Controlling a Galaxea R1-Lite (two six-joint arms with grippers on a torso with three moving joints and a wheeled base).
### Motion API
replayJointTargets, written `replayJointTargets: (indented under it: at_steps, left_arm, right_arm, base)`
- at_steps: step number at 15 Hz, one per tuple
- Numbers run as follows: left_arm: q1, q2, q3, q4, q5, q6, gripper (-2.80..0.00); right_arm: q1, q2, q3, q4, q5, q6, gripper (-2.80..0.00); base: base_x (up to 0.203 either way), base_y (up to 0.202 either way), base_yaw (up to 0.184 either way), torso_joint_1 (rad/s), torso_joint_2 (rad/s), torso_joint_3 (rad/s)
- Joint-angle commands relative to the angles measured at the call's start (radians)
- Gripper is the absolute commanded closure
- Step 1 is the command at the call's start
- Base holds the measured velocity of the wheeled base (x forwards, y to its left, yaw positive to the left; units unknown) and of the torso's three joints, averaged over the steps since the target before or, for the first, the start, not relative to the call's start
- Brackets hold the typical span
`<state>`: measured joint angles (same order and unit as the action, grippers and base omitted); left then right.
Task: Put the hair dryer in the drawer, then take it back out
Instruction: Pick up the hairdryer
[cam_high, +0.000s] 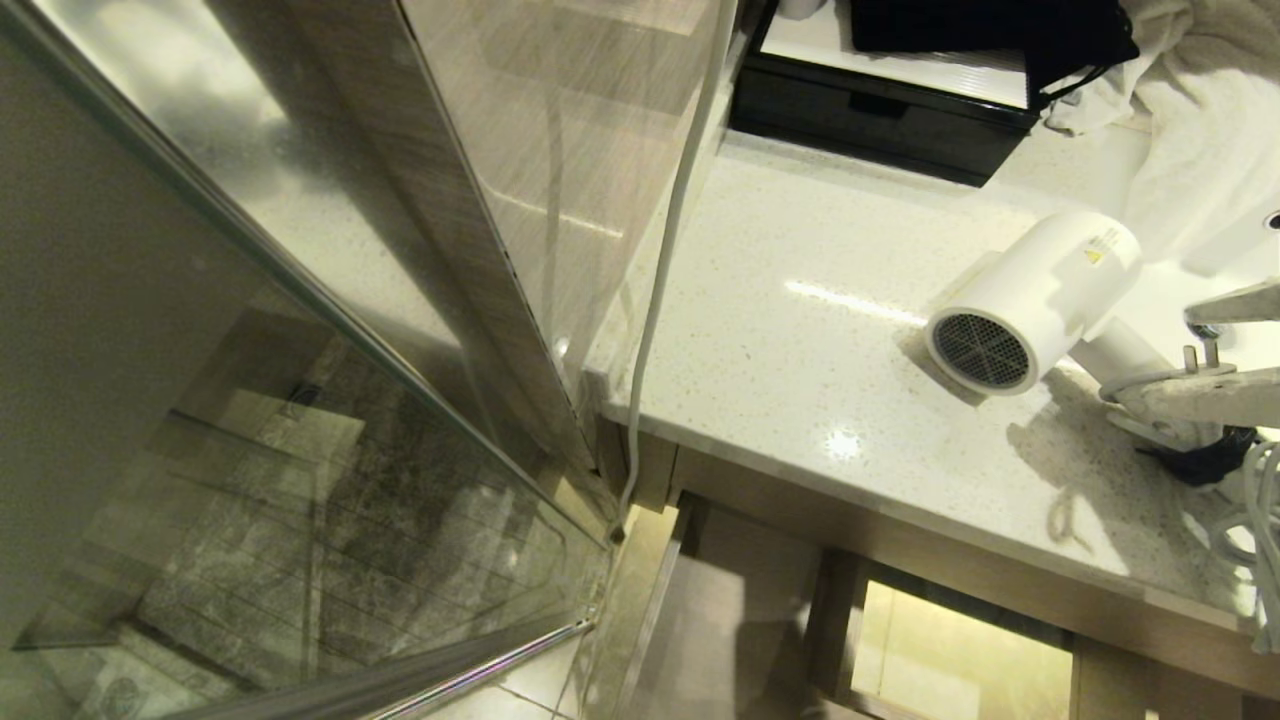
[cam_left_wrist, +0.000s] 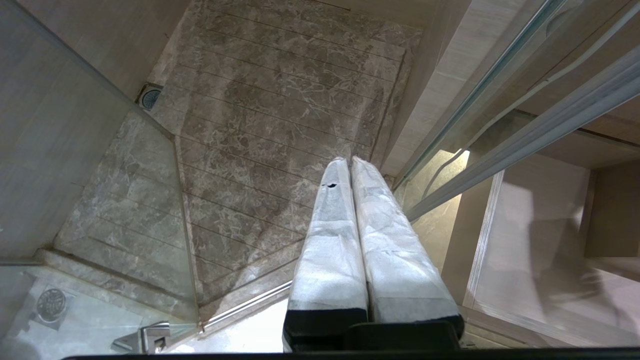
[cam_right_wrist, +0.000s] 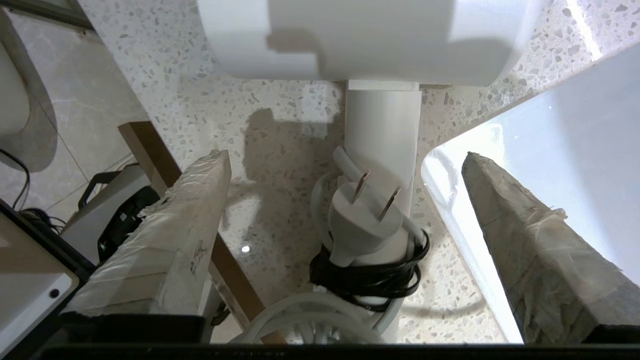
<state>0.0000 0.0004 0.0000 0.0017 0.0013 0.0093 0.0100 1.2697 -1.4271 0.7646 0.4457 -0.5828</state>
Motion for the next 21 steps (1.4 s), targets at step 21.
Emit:
replayJointTargets:
  at_steps: [21]
  left_arm:
    - [0.0,0.0,-0.001,0.0,0.0,0.0,0.0]
  right_arm:
    - [0.015,0.165,-0.024,-0.049,-0.004,-0.132,-2.8]
  base:
    - [0.0,0.0,0.0,0.0,0.0,0.0]
